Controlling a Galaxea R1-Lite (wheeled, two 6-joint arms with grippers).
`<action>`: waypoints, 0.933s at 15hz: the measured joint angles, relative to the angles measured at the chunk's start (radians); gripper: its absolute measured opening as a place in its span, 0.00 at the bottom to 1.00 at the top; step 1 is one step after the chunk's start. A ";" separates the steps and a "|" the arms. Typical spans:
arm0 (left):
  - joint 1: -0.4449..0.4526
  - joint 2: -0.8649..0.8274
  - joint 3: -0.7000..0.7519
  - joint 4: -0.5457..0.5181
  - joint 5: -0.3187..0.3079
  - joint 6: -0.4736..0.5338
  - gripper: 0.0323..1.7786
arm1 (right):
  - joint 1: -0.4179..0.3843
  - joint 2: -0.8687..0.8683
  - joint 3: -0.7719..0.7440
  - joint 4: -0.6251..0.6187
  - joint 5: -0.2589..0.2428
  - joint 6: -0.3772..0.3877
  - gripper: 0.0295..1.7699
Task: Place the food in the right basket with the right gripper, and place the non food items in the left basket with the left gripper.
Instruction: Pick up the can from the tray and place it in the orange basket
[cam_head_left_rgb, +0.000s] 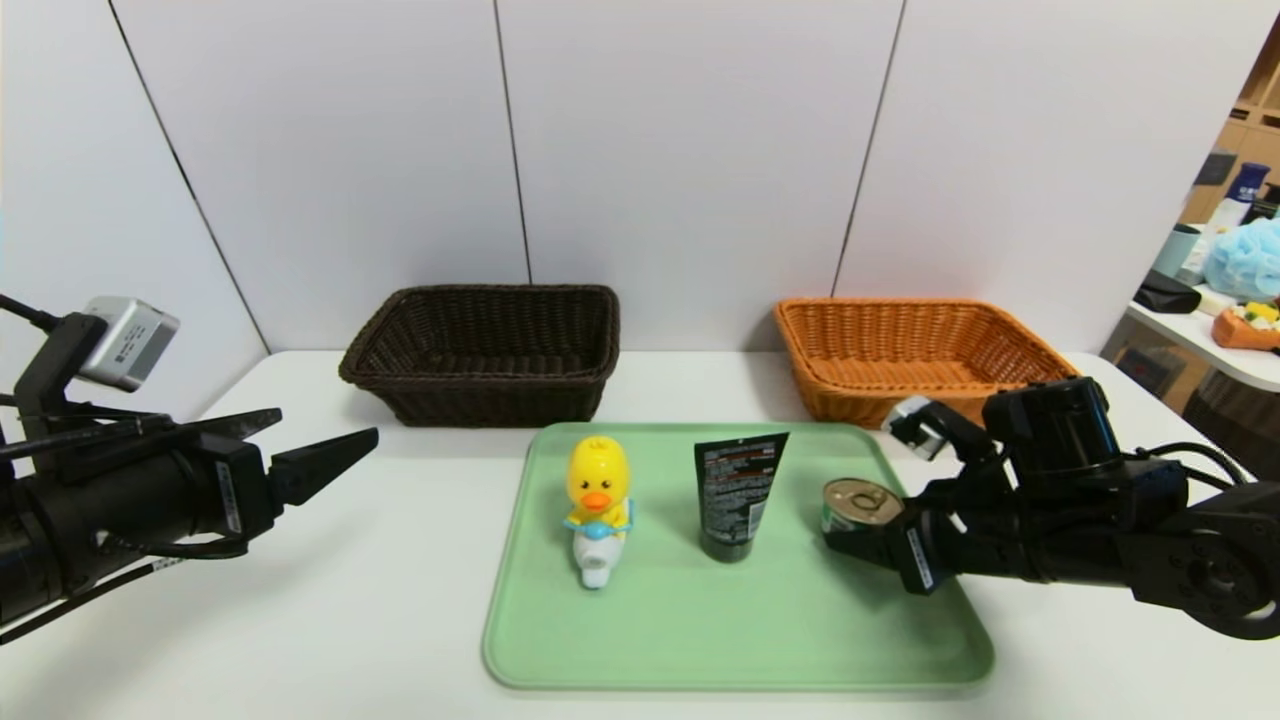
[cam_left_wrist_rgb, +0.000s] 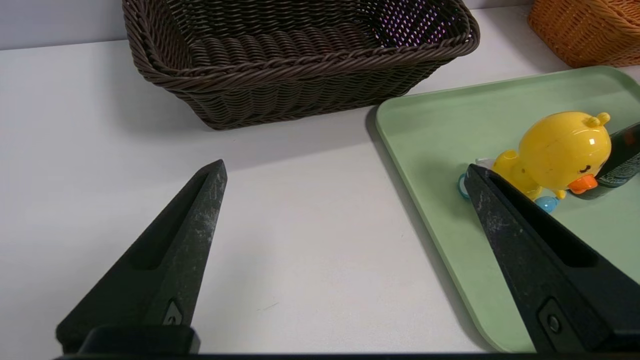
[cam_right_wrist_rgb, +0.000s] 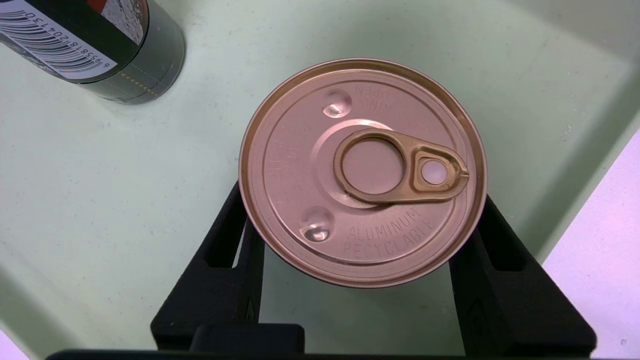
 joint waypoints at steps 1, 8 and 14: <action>0.000 0.001 0.000 0.000 0.000 0.000 0.95 | 0.001 0.000 0.001 0.000 0.000 0.000 0.56; 0.000 0.005 0.006 0.000 0.000 -0.001 0.95 | 0.002 -0.036 0.011 -0.017 0.003 0.002 0.55; 0.000 0.016 0.001 -0.002 0.000 0.000 0.95 | 0.002 -0.153 -0.054 -0.042 -0.004 0.013 0.55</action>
